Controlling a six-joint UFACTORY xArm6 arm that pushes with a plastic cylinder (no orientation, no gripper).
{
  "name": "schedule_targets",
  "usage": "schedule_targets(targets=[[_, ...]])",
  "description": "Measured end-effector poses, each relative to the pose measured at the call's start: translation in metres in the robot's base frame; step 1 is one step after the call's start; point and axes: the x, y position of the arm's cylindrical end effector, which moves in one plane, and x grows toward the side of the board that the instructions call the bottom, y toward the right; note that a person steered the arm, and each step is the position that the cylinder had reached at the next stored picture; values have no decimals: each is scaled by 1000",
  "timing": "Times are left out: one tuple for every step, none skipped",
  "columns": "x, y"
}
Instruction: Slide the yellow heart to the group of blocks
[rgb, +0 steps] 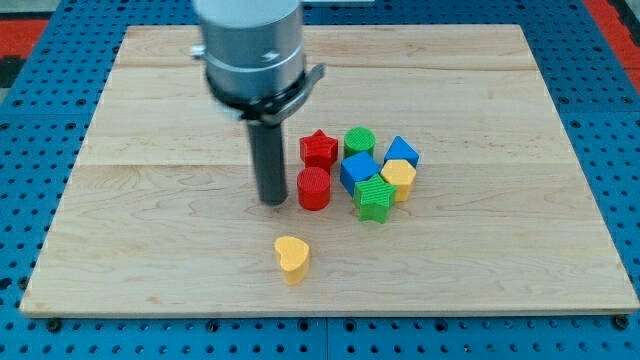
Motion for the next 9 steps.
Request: schedule_targets(targets=[[15,17],[3,56],[-11,56],[5,25],[35,-36],[82,-29],[100,16],[93,30],[77,31]])
